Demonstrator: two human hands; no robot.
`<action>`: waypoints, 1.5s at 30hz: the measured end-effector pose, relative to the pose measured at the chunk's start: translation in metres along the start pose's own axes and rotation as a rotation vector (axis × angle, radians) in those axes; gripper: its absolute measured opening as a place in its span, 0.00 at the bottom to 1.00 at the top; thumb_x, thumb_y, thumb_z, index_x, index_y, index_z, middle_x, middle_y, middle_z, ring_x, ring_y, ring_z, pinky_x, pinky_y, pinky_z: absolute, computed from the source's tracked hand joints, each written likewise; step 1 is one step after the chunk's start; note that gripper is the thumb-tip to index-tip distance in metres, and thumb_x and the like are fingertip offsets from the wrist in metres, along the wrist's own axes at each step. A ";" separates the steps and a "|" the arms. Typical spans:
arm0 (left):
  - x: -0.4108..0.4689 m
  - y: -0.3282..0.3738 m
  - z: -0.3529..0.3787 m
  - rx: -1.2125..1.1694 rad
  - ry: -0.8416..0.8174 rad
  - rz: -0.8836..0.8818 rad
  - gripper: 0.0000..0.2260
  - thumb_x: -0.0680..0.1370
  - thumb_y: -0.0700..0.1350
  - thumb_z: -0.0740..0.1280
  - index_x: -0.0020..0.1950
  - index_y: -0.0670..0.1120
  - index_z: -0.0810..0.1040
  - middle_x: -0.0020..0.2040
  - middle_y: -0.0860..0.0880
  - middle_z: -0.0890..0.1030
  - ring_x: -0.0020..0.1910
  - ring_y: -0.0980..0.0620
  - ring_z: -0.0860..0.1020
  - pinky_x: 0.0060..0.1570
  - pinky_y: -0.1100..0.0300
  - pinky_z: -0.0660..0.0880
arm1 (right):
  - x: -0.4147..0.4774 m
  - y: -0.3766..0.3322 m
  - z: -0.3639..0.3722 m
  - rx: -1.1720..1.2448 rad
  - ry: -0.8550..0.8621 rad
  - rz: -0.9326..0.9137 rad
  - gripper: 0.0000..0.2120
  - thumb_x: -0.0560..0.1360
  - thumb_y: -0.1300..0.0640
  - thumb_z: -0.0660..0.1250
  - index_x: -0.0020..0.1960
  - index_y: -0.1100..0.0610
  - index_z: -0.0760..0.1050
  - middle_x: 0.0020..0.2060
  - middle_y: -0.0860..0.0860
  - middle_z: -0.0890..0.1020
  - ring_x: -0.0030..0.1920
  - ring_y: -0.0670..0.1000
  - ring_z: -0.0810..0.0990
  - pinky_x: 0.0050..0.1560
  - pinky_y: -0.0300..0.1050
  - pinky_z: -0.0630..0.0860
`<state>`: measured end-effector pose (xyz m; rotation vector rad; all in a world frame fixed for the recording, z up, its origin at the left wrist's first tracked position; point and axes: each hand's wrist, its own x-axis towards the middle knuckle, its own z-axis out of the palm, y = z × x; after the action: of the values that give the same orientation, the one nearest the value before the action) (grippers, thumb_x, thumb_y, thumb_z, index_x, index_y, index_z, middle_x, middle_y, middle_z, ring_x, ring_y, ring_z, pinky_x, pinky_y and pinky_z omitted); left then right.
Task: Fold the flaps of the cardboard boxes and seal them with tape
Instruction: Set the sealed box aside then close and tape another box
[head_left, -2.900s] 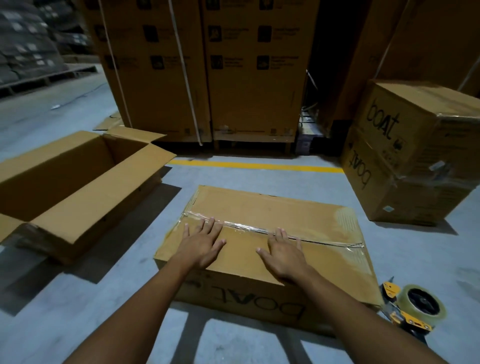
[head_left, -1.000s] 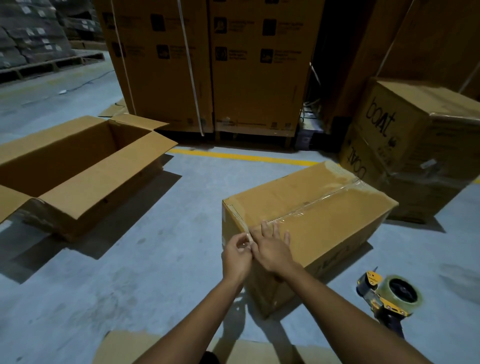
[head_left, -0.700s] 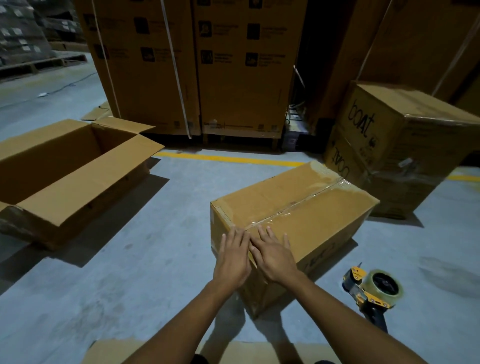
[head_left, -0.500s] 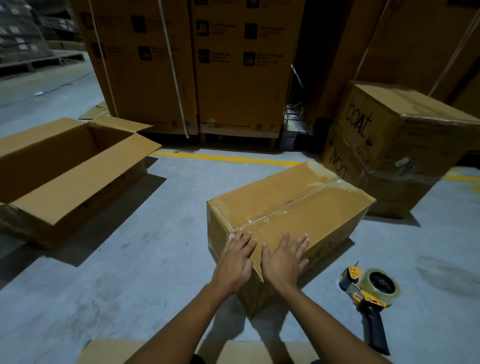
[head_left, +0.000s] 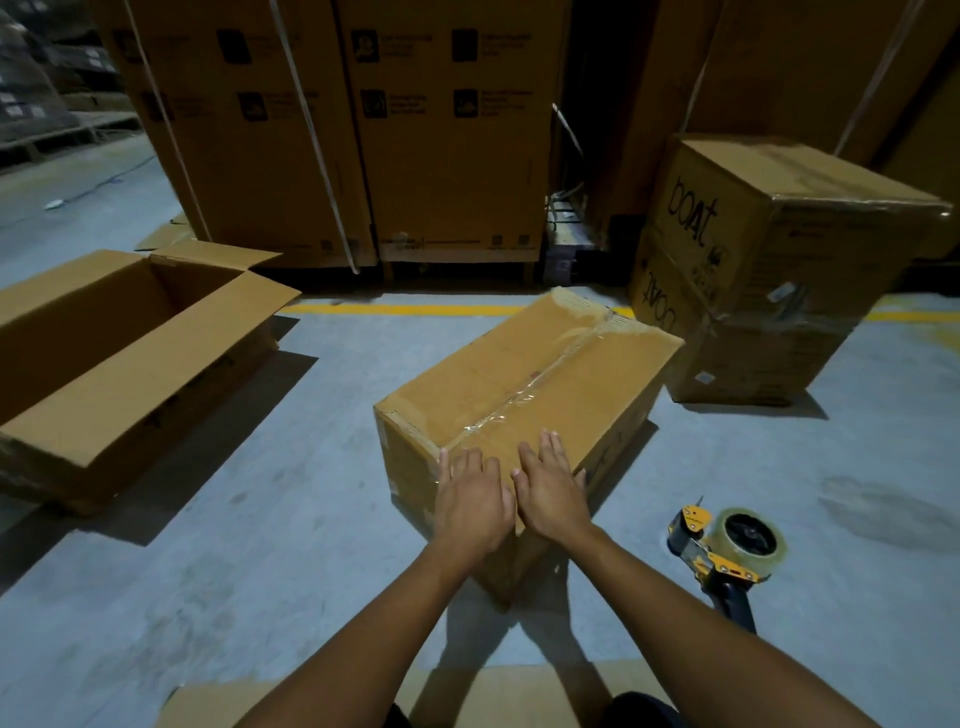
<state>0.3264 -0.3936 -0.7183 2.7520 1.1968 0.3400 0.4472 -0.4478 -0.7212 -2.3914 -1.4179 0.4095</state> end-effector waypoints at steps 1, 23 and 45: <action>0.004 0.006 0.000 -0.001 -0.013 0.041 0.18 0.83 0.52 0.52 0.66 0.46 0.73 0.67 0.44 0.73 0.69 0.46 0.68 0.77 0.45 0.52 | -0.004 0.005 0.000 0.019 0.017 -0.033 0.24 0.86 0.49 0.49 0.80 0.52 0.59 0.82 0.54 0.49 0.82 0.53 0.40 0.77 0.68 0.50; 0.086 0.076 0.055 0.132 -0.150 0.367 0.35 0.82 0.54 0.60 0.82 0.47 0.46 0.82 0.45 0.48 0.81 0.45 0.48 0.78 0.44 0.50 | -0.084 0.270 0.023 0.401 0.190 1.137 0.33 0.73 0.48 0.75 0.67 0.62 0.65 0.64 0.63 0.71 0.64 0.65 0.74 0.59 0.59 0.75; 0.076 0.022 0.014 -0.206 -0.072 0.188 0.17 0.83 0.52 0.52 0.59 0.46 0.76 0.61 0.45 0.75 0.62 0.45 0.72 0.65 0.48 0.67 | -0.060 0.105 -0.062 0.852 0.237 0.440 0.09 0.69 0.55 0.73 0.39 0.60 0.77 0.33 0.56 0.83 0.35 0.57 0.83 0.38 0.56 0.79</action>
<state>0.3954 -0.3530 -0.7156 2.6749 0.8375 0.3571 0.5279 -0.5561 -0.7047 -1.9057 -0.4403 0.6480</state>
